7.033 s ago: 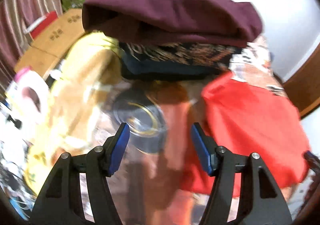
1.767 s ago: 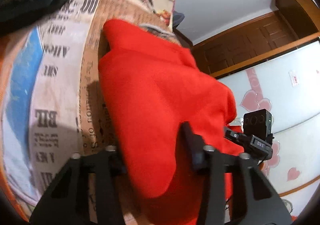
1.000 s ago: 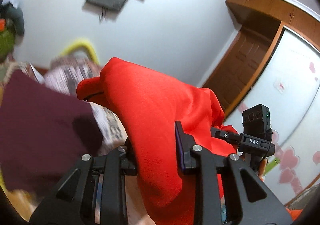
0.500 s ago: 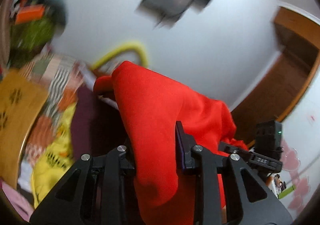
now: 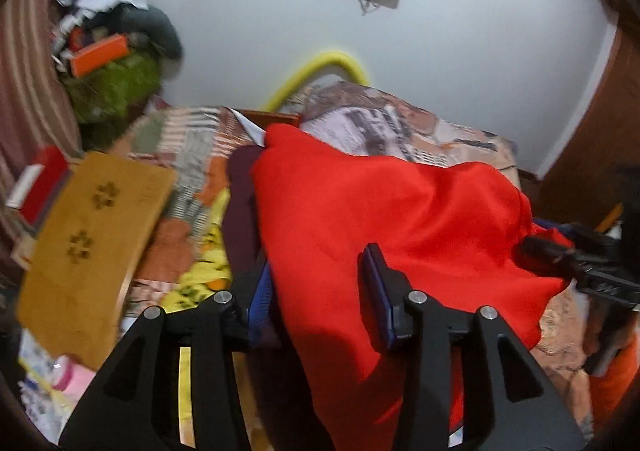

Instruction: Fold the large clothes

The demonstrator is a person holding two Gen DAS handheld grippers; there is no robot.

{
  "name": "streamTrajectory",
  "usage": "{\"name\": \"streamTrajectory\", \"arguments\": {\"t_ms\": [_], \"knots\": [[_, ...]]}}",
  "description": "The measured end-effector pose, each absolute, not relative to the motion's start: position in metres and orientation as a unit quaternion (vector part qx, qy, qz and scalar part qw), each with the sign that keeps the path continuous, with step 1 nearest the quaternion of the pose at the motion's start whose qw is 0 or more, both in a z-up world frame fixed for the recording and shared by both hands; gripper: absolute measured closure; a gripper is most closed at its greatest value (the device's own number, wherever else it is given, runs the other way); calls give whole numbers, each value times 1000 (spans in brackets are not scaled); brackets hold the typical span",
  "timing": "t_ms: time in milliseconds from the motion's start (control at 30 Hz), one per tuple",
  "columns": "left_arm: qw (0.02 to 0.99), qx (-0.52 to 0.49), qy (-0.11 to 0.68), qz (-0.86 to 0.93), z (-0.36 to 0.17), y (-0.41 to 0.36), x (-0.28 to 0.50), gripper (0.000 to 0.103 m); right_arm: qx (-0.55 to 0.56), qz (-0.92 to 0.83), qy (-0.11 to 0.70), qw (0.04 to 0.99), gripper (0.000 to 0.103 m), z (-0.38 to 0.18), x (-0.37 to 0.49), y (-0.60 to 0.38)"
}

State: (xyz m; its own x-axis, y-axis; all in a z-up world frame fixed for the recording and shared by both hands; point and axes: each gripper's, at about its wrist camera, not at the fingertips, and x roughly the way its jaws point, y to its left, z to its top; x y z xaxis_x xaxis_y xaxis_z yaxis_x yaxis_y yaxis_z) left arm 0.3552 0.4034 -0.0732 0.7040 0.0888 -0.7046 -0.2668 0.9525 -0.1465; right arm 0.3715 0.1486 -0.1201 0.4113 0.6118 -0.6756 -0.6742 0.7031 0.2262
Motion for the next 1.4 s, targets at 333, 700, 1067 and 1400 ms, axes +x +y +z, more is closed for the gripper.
{"name": "streamTrajectory", "arguments": {"t_ms": [333,700,1067,1400], "knots": [[932,-47,334,133,-68,368,329,34,-96,363,337,863,27,-119,342,187],[923,-33,360,132,-89,381,327,9,-81,353,400,842,19,-147,373,161],[942,-12,287,174,-29,330,261,10,-95,337,290,890,19,-76,294,122],[980,-26,130,151,52,255,131,10,-27,361,146,920,19,14,171,58]]}}
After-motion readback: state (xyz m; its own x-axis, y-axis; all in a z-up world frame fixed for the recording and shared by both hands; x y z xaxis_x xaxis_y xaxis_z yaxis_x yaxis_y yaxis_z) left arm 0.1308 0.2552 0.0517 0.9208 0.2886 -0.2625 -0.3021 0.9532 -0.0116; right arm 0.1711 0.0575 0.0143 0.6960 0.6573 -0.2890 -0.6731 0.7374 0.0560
